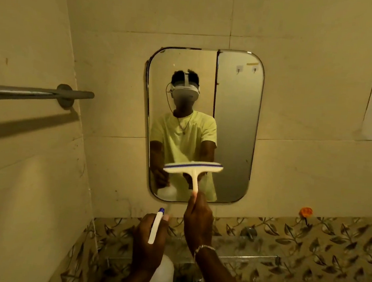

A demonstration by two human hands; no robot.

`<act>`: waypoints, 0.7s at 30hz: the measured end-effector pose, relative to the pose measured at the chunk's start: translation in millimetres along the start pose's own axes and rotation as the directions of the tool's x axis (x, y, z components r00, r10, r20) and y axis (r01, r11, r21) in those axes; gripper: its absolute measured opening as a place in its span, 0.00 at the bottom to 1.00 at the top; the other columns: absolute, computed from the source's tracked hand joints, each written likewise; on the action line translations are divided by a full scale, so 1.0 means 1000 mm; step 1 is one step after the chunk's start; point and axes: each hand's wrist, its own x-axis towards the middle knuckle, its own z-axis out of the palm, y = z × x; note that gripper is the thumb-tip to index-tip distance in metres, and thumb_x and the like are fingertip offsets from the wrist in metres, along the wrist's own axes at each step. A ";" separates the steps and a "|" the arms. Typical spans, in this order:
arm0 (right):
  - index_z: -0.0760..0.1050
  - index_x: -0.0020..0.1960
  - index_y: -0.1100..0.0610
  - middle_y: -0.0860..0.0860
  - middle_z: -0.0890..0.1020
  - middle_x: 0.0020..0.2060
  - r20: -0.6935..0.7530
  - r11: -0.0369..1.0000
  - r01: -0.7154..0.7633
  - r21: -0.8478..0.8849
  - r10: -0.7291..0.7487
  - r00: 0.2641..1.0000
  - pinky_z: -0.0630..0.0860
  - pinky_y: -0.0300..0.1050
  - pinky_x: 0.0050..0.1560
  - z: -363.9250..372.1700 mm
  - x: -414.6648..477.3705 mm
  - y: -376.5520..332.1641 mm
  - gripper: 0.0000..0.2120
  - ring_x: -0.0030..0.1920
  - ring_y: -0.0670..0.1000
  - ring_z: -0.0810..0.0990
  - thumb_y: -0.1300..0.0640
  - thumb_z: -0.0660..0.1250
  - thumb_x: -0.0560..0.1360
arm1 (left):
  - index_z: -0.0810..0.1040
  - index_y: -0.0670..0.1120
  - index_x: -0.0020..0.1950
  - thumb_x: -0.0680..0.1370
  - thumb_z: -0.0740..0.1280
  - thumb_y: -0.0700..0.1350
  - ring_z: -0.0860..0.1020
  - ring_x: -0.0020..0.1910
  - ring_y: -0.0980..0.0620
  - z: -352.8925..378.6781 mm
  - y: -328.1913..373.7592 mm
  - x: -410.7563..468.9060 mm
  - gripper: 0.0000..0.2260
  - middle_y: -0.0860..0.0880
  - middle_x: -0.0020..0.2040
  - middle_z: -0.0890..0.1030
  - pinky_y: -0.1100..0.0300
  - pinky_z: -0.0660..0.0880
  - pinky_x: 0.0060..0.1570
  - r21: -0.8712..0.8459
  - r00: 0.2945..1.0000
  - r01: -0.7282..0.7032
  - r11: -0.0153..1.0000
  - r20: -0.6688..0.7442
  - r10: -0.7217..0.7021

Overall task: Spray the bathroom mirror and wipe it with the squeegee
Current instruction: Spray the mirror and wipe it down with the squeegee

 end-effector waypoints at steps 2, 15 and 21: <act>0.76 0.56 0.50 0.43 0.76 0.36 0.050 0.993 -0.107 -0.050 0.109 0.993 0.72 0.31 0.30 0.005 -0.040 0.033 0.08 0.33 0.42 0.78 0.52 0.58 0.84 | 0.81 0.48 0.41 0.78 0.69 0.46 0.82 0.35 0.53 -0.003 -0.001 -0.009 0.07 0.51 0.32 0.80 0.69 0.75 0.32 0.005 1.000 0.015 1.000 0.013 -0.016; 0.77 0.55 0.56 0.47 0.79 0.37 0.024 0.988 0.037 0.152 -0.042 0.999 0.75 0.34 0.29 -0.033 0.044 -0.089 0.15 0.33 0.41 0.78 0.51 0.54 0.85 | 0.83 0.43 0.40 0.75 0.74 0.39 0.80 0.31 0.59 -0.020 -0.003 -0.002 0.04 0.53 0.32 0.81 0.63 0.79 0.34 0.140 0.999 0.035 0.990 -0.035 -0.030; 0.75 0.60 0.62 0.57 0.84 0.46 -0.153 0.956 0.225 0.186 -0.199 0.968 0.70 0.27 0.32 -0.040 0.160 -0.206 0.15 0.37 0.46 0.79 0.54 0.54 0.86 | 0.80 0.47 0.40 0.78 0.71 0.45 0.80 0.33 0.55 -0.027 0.006 0.017 0.07 0.50 0.31 0.79 0.66 0.74 0.32 0.082 0.997 0.055 0.995 -0.052 -0.051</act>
